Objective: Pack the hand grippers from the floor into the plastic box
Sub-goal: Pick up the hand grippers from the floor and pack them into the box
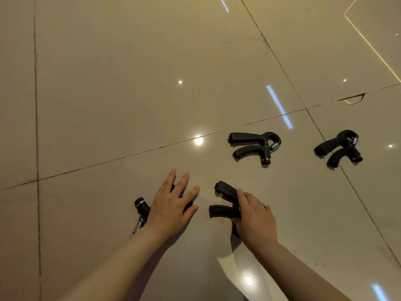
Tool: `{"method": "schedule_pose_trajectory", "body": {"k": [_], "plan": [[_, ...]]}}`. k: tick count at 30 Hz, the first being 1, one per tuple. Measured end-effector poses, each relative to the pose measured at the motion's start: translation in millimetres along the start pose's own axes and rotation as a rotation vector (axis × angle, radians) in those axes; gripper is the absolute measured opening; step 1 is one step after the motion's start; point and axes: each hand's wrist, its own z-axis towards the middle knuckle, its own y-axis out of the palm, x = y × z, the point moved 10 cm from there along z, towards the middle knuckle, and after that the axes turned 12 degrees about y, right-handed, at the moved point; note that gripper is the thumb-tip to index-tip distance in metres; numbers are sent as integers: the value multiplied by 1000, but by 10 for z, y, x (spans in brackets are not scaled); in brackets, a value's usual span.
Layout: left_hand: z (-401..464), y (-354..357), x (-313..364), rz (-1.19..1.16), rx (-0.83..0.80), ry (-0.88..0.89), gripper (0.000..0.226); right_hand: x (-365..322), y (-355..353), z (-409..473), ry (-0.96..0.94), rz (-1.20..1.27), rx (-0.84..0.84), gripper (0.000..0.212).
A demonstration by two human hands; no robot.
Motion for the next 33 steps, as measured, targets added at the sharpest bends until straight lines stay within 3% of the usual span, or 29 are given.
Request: {"method": "schedule_pose_trajectory", "body": {"k": [4, 7, 13, 19, 25, 29, 33], "plan": [[-14, -146, -16, -178, 96, -44, 57, -24, 10, 14, -8, -14, -19, 69], [-9, -570, 4, -330, 278, -61, 45, -31, -37, 26, -32, -6, 1, 64], [-219, -1304, 224, -214, 473, 105, 27, -40, -49, 48, -46, -27, 12, 66], [-589, -1340, 333, -110, 497, 135, 21, -295, -50, 41, -243, -97, 71, 85], [-828, -1166, 189, -165, 429, -12, 28, -375, 6, 113, -290, -134, 9, 89], [-750, -1150, 113, -174, 436, -20, 35, -497, -85, 75, -331, -92, 5, 76], [-727, -1160, 59, -223, 458, 3, 30, -399, -473, -25, -312, 108, 115, 82]]}}
